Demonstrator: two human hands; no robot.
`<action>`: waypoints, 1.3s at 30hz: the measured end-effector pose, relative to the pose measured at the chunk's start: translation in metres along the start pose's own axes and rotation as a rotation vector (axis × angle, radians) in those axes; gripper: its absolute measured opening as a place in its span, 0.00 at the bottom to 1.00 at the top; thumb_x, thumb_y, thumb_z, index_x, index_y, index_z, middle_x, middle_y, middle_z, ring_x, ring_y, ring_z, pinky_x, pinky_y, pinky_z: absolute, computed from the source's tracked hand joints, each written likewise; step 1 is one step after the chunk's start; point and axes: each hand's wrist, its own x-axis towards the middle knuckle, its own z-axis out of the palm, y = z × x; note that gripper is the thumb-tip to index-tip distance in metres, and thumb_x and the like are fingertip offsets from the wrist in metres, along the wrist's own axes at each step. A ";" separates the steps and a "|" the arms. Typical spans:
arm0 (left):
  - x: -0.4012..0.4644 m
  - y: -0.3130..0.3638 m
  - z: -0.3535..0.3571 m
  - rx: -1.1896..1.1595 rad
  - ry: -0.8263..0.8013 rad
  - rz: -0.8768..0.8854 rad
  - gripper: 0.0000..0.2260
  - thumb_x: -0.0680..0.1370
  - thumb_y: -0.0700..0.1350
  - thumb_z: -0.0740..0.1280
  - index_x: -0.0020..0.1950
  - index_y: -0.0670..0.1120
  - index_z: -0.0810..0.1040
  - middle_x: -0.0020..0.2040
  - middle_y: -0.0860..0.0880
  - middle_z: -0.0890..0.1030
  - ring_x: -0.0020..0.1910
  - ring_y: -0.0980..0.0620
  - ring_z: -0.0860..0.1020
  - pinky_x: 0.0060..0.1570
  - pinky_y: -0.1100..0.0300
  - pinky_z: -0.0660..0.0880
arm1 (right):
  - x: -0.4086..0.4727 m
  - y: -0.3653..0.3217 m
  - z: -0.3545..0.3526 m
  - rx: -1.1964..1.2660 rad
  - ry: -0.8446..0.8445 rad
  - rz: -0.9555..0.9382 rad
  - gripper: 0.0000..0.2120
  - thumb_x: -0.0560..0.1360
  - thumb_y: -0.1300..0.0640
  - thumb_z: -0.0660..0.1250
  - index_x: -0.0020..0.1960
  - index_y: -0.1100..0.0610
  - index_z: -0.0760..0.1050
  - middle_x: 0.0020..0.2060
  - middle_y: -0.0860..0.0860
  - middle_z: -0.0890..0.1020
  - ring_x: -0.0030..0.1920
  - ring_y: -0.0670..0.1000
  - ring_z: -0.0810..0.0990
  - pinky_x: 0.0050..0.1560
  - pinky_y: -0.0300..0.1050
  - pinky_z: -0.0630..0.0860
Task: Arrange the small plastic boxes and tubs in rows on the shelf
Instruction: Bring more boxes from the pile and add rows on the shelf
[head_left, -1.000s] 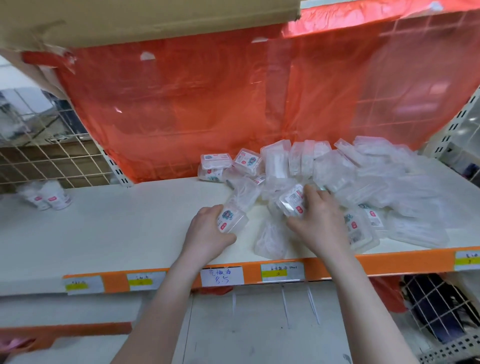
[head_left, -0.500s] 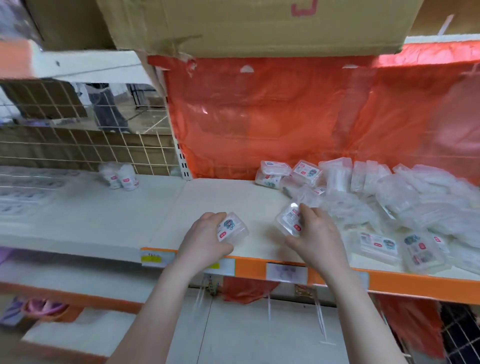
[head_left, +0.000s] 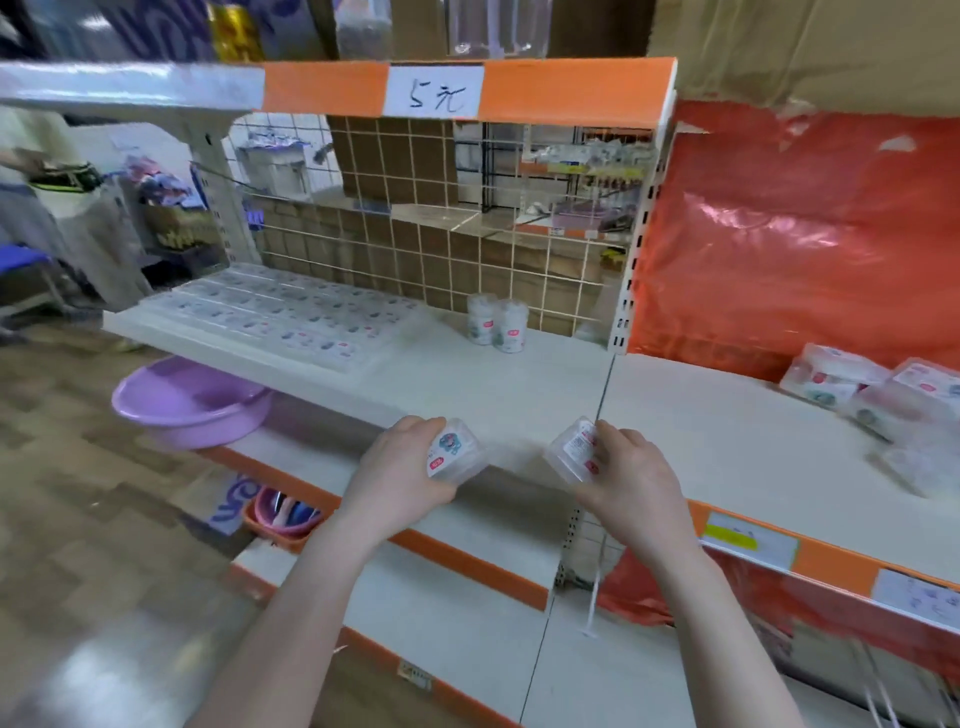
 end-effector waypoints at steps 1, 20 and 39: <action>-0.002 -0.012 -0.008 0.003 0.009 -0.015 0.26 0.68 0.45 0.72 0.66 0.44 0.72 0.61 0.45 0.74 0.59 0.47 0.73 0.57 0.55 0.71 | 0.003 -0.012 0.006 0.000 -0.017 -0.019 0.12 0.68 0.53 0.68 0.48 0.56 0.70 0.42 0.52 0.73 0.46 0.56 0.72 0.38 0.46 0.62; 0.092 -0.181 -0.082 0.099 0.040 -0.169 0.33 0.71 0.44 0.70 0.74 0.45 0.63 0.67 0.47 0.70 0.62 0.49 0.71 0.59 0.53 0.71 | 0.150 -0.141 0.133 0.072 -0.144 -0.087 0.20 0.65 0.57 0.69 0.56 0.58 0.72 0.45 0.53 0.73 0.51 0.58 0.73 0.42 0.46 0.67; 0.196 -0.392 -0.177 0.050 0.106 -0.302 0.33 0.70 0.42 0.72 0.73 0.45 0.64 0.69 0.49 0.68 0.65 0.49 0.70 0.54 0.63 0.65 | 0.270 -0.307 0.257 0.011 -0.253 -0.119 0.19 0.66 0.57 0.68 0.57 0.54 0.72 0.46 0.51 0.74 0.43 0.52 0.70 0.34 0.42 0.63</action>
